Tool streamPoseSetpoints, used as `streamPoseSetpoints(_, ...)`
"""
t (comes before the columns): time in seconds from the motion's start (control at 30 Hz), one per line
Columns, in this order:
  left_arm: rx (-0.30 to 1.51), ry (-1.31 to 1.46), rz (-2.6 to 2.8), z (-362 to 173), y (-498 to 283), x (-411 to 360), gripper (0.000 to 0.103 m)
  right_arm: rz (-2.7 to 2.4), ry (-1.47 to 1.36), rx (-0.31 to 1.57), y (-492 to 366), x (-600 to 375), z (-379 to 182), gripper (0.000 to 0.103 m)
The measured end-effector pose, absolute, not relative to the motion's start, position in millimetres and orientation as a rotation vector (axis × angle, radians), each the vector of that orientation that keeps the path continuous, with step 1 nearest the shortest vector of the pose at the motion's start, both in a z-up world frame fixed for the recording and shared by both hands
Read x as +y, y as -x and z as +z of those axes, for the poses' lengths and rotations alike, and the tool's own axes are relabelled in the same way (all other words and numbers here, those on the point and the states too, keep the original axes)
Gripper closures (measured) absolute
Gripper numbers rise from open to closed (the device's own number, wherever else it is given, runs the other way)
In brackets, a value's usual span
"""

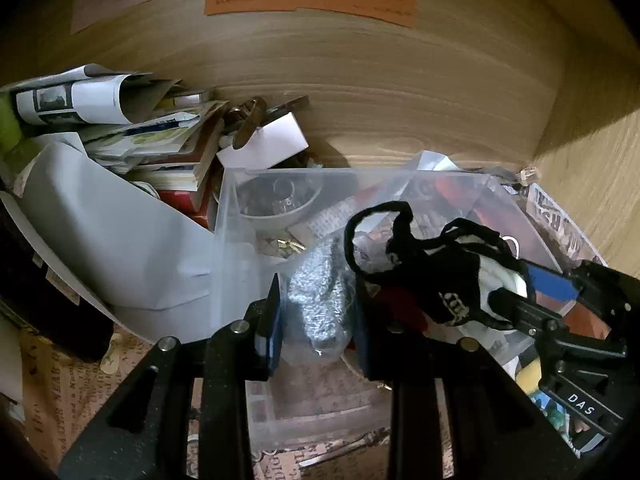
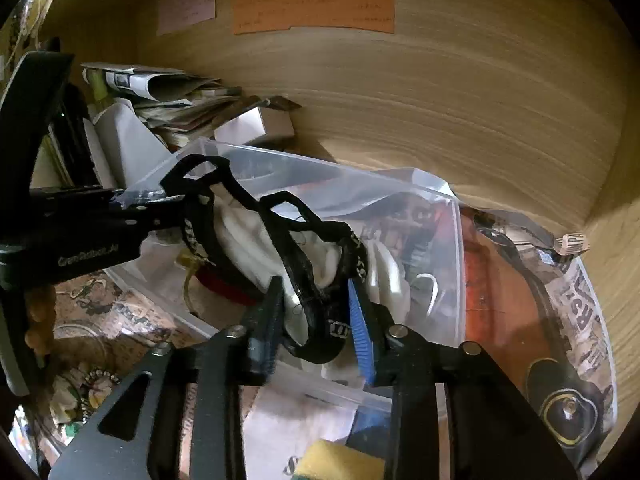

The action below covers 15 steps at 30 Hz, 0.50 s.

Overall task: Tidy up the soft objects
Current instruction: 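Lift both items into the clear box and open both tools, then grasp the green knitted cloth with the right tool while the left tool grasps the beaded bracelet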

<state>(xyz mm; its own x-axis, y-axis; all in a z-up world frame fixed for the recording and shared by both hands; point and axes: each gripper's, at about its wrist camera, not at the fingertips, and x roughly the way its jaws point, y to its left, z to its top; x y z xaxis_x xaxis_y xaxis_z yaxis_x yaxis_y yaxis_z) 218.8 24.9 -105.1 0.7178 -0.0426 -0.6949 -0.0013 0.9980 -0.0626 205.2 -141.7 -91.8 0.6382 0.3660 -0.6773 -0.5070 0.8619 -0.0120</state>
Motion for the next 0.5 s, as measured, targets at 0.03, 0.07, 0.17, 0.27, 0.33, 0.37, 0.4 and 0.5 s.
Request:
streamPoseSetpoints(0.03, 0.772, 0.063, -0.027, -105, -217, 26, 0.072, 0.501, 0.209, 0.723, -205, -142, -91, 0.064)
streamPoseSetpoints(0.07, 0.773, 0.066, -0.030, -105, -217, 26, 0.071, 0.502, 0.208, 0.723, -205, -142, -90, 0.061)
streamPoseSetpoints(0.17, 0.771, 0.067, -0.039, -104, -209, 28, 0.067, 0.507, 0.206, 0.714, -201, -143, -86, 0.055)
streamPoseSetpoints(0.27, 0.745, 0.059, -0.044, -97, -196, 28, 0.061, 0.513, 0.205, 0.695, -193, -145, -79, 0.052)
streamPoseSetpoints(0.33, 0.726, 0.053, -0.045, -91, -187, 28, 0.059, 0.517, 0.201, 0.676, -187, -146, -73, 0.048)
streamPoseSetpoints(0.37, 0.718, 0.052, -0.046, -88, -183, 28, 0.057, 0.519, 0.199, 0.667, -183, -147, -70, 0.047)
streamPoseSetpoints(0.4, 0.710, 0.052, -0.047, -85, -178, 28, 0.056, 0.520, 0.195, 0.653, -179, -149, -66, 0.045)
streamPoseSetpoints(0.5, 0.679, 0.058, -0.051, -74, -163, 30, 0.053, 0.520, 0.183, 0.616, -167, -154, -56, 0.043)
